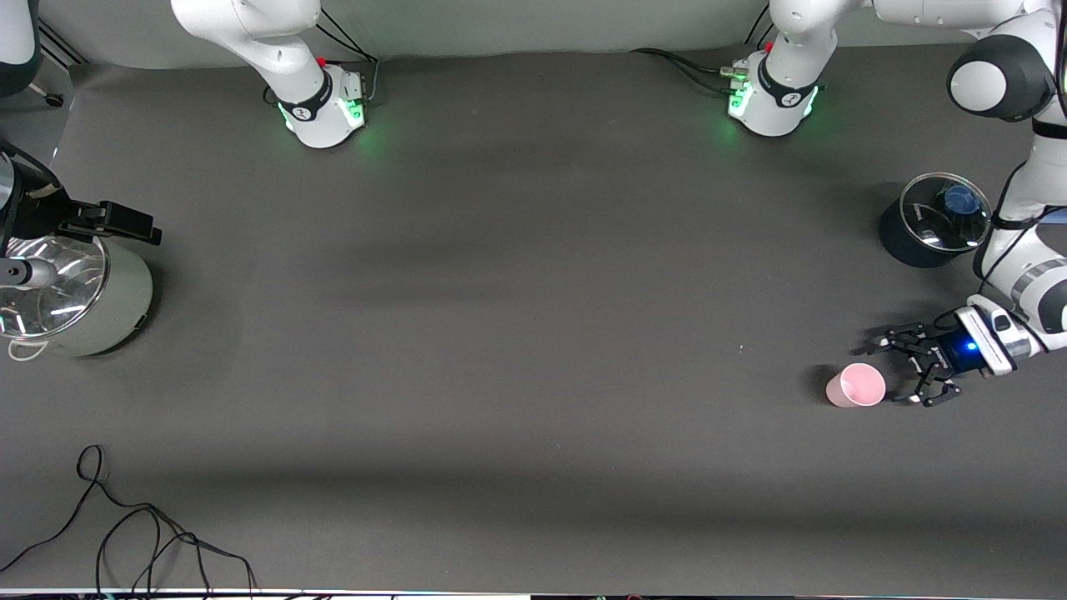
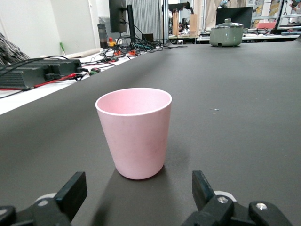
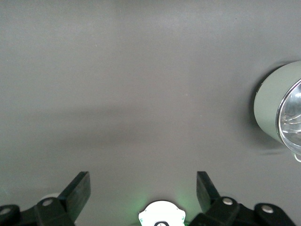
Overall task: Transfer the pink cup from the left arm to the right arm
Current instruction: 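Close the left gripper around the pink cup's body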
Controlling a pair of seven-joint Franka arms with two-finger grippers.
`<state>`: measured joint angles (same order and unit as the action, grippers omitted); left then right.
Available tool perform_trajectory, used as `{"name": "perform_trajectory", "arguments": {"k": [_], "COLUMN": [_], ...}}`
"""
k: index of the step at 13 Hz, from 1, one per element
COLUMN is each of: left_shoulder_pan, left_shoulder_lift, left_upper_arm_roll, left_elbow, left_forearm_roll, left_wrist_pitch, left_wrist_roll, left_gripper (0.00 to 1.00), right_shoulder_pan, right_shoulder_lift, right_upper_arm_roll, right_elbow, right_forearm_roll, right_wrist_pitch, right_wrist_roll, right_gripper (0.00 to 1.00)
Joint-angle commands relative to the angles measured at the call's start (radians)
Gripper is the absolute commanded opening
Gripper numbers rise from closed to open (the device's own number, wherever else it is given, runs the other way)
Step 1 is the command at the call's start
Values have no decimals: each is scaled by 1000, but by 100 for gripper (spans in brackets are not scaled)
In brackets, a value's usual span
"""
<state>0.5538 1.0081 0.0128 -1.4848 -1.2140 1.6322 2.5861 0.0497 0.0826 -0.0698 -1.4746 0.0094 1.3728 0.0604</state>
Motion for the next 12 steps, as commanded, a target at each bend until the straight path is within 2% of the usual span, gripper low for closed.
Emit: {"name": "perform_trajectory", "arguments": {"k": [1, 5, 12], "left_shoulder_pan": [2, -12, -12], "left_shoulder_lift": [7, 27, 27], "left_upper_arm_roll": [-1, -8, -80], "left_elbow": [-2, -3, -37], "left_forearm_roll": [-50, -70, -85], "left_wrist_pitch": [9, 40, 115], "left_wrist_roll": [45, 72, 68], "left_gripper": [100, 100, 100], "right_shoulder_pan": [7, 7, 7], "right_shoulder_lift": [9, 9, 9], "right_upper_arm_roll": [-1, -1, -1], "right_elbow": [20, 20, 20], "right_forearm_roll": [-14, -14, -14], "right_wrist_pitch": [-1, -1, 0], "right_wrist_roll": [-19, -19, -19], "right_gripper": [100, 100, 100]}}
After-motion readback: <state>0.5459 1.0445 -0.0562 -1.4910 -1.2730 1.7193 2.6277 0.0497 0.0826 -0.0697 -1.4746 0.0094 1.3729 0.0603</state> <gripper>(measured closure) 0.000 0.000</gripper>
